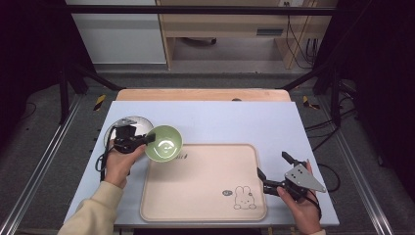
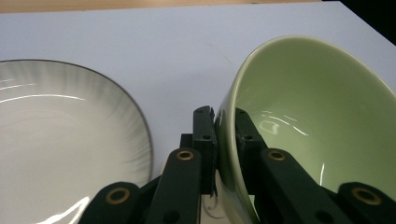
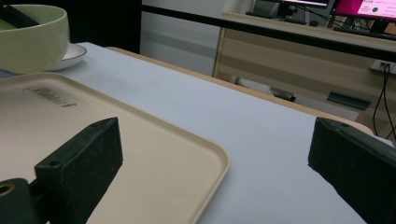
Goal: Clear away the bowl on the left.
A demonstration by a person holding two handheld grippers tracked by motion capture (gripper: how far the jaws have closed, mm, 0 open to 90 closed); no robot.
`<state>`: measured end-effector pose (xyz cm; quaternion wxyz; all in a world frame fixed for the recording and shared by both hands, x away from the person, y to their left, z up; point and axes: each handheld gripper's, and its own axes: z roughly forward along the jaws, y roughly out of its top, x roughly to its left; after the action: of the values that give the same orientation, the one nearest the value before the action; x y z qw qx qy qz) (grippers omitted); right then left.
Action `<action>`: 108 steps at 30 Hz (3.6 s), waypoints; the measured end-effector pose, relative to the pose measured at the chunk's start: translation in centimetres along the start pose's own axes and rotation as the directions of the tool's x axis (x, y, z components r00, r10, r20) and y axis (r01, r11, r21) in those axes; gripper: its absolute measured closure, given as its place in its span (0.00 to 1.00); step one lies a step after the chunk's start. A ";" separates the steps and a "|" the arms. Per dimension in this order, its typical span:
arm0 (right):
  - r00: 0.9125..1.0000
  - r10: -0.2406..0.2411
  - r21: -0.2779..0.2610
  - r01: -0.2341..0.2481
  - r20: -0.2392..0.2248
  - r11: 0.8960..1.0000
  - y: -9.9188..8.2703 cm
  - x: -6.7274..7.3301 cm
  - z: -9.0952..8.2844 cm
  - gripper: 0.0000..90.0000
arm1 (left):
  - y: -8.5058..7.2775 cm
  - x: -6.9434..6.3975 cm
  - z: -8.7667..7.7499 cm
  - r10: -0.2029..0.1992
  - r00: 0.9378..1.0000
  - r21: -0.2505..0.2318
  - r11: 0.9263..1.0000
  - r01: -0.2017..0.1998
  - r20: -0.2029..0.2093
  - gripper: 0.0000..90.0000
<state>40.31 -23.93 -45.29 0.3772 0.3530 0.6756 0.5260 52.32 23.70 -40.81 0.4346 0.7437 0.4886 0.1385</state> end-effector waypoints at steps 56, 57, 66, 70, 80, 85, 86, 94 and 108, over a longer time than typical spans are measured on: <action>1.000 -0.003 -0.005 0.003 -0.001 1.000 0.1 -0.1 -0.2 0.03 | -2.2 -8.9 3.8 0.099 0.974 0.082 0.990 -0.118 0.203 0.91; 1.000 -0.003 -0.006 0.003 -0.002 1.000 0.1 -0.1 -0.2 0.03 | -2.3 -9.1 3.9 0.102 0.973 0.084 0.989 -0.122 0.207 0.91; 1.000 -0.001 -0.005 0.001 0.001 1.000 0.1 -0.1 -0.2 0.03 | -2.9 -9.8 4.4 0.105 0.969 0.097 0.987 -0.130 0.224 0.91; 1.000 -0.001 -0.004 0.001 0.000 1.000 0.1 -0.1 -0.2 0.03 | -3.0 -9.9 4.5 0.113 0.966 0.106 0.984 -0.140 0.231 0.91; 1.000 -0.002 -0.002 0.002 0.000 1.000 0.1 -0.1 -0.2 0.03 | -3.4 -10.1 4.8 0.109 0.965 0.116 0.983 -0.140 0.237 0.91; 1.000 -0.003 -0.002 0.003 0.000 1.000 0.1 -0.1 -0.2 0.03 | -3.5 -10.1 4.8 0.110 0.965 0.122 0.982 -0.142 0.237 0.91; 1.000 -0.003 -0.002 0.003 0.000 1.000 0.1 -0.1 -0.2 0.03 | -3.5 -10.1 4.8 0.110 0.965 0.122 0.982 -0.142 0.237 0.91; 1.000 -0.005 -0.001 0.005 0.000 1.000 0.1 -0.1 -0.2 0.03 | -4.0 -9.8 5.1 0.098 0.968 0.138 0.982 -0.132 0.231 0.91; 1.000 -0.003 -0.002 0.003 0.000 1.000 0.1 -0.1 -0.2 0.03 | -4.0 -9.4 5.4 0.073 0.969 0.162 0.980 -0.114 0.235 0.91</action>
<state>40.19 -24.12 -45.15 0.3782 0.3516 0.6758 0.5260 48.77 13.56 -45.07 0.4143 0.8120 0.4100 0.0294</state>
